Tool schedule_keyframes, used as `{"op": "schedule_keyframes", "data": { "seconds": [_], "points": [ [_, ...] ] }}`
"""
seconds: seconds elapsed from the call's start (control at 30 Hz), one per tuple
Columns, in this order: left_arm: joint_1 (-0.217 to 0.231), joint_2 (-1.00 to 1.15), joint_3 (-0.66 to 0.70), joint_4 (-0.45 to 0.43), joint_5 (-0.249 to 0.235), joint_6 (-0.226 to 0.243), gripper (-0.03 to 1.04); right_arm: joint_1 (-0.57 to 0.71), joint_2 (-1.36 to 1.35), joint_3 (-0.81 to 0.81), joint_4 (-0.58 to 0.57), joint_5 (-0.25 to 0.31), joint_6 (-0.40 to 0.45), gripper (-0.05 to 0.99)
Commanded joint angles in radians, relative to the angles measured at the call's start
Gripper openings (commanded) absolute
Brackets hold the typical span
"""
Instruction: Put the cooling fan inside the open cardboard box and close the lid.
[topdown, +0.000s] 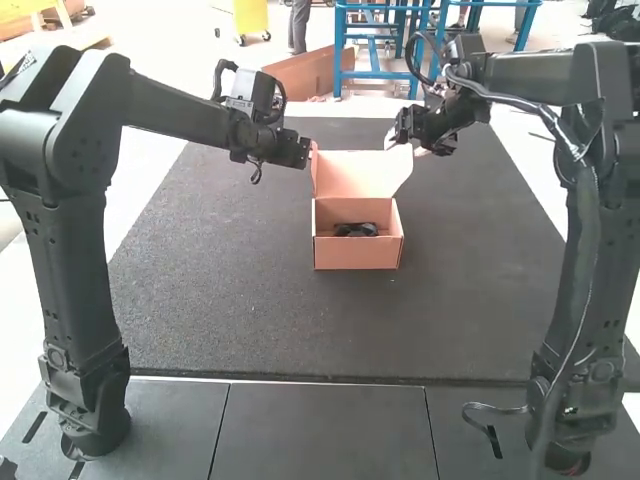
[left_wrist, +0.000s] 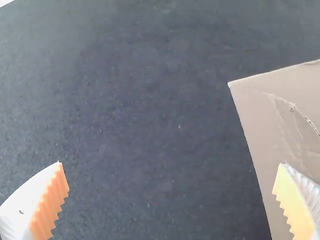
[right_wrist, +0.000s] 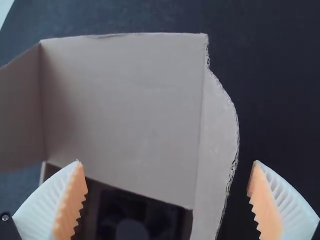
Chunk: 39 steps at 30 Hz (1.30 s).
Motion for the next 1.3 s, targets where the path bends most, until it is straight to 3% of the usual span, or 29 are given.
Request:
{"op": "schedule_keyframes", "data": {
  "seconds": [0.0,0.4,0.63,0.73,1.0,1.27],
  "points": [
    [-0.009,-0.013,0.039,0.010,0.018,-0.005,0.97,-0.009,0.018,0.036,0.015,-0.006,0.023,0.68],
    [-0.007,-0.013,0.033,0.004,0.019,0.002,0.97,-0.009,0.032,0.041,0.045,0.005,0.029,0.49],
    [-0.009,-0.013,0.031,-0.002,0.019,0.002,0.97,-0.009,0.032,0.045,0.048,0.023,0.029,0.48],
    [-0.009,-0.013,0.031,-0.004,0.019,0.002,0.97,-0.009,0.032,0.047,0.052,0.032,0.029,0.40],
    [-0.009,-0.013,0.028,-0.011,0.019,0.000,0.97,-0.009,0.032,0.049,0.052,0.043,0.029,0.31],
    [-0.007,-0.013,0.028,-0.011,0.019,0.002,0.97,-0.009,0.032,0.059,0.068,0.060,0.029,0.31]
  ]
}}
